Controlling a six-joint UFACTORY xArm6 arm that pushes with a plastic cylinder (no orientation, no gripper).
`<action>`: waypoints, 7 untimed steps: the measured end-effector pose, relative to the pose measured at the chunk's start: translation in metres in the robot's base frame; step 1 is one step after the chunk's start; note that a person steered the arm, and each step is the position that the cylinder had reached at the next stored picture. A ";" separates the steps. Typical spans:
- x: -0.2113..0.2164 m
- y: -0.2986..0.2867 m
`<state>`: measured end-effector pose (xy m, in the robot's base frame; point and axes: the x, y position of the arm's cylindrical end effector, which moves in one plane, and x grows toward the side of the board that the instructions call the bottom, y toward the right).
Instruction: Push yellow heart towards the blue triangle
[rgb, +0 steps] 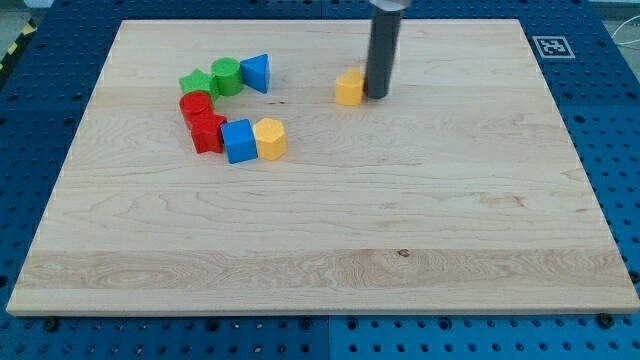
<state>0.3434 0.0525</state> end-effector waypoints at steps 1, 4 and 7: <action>0.000 -0.024; 0.017 -0.048; 0.006 -0.059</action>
